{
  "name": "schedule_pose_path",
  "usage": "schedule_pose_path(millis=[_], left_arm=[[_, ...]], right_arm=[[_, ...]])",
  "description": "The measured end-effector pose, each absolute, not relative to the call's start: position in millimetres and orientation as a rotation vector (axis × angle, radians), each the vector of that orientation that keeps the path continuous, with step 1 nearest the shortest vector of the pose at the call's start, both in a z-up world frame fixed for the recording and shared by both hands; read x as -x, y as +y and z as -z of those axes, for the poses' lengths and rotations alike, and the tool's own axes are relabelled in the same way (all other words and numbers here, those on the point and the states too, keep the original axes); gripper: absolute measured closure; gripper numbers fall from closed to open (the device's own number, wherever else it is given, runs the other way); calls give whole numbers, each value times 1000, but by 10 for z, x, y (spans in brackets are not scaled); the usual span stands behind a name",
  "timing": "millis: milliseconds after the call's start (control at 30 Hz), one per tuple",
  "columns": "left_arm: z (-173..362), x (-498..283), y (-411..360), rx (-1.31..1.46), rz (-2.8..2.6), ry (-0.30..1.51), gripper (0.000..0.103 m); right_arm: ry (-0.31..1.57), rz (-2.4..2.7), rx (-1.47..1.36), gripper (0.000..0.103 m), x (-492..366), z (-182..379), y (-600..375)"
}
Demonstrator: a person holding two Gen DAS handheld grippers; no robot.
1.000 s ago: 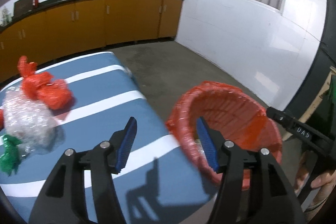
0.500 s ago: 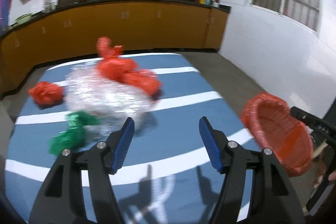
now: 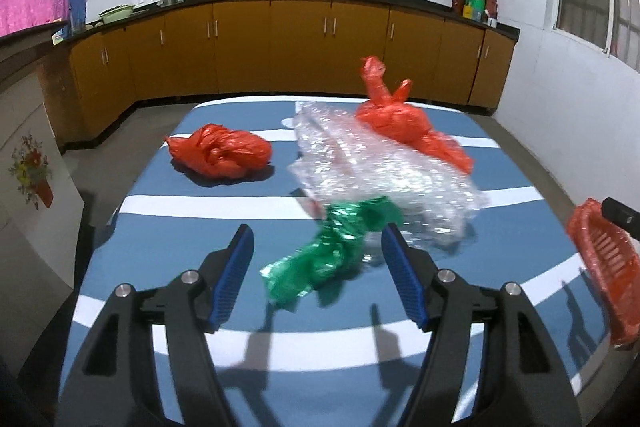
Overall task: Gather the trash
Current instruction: 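Move both tools back to the table toward the green bag, then grasp the green bag with the left tool while the right tool grasps the orange-red bag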
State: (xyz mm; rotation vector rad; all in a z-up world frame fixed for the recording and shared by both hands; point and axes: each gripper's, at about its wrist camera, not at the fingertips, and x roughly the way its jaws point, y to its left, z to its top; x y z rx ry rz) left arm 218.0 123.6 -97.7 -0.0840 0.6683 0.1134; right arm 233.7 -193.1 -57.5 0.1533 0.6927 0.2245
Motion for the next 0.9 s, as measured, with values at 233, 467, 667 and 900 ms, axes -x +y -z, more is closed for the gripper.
schedule_pose_path(millis=[233,467,667,900], left_arm=[[1152,-2436,1240,74,-69,735,38],[1306,-2646,1238,102,-30,820,56],[1310,-2663,1299,138,2,831,72],[1278,-2529,1487,157,-36,805,77]], right_arm=[[703,-246,-145,55,-2449,594,-1763],[717,-273,-132,55,-2525,636,-1597],[722,-303,-118,55,-2568,640,-1439],[723,-357,-100,55,-2687,615,-1175]])
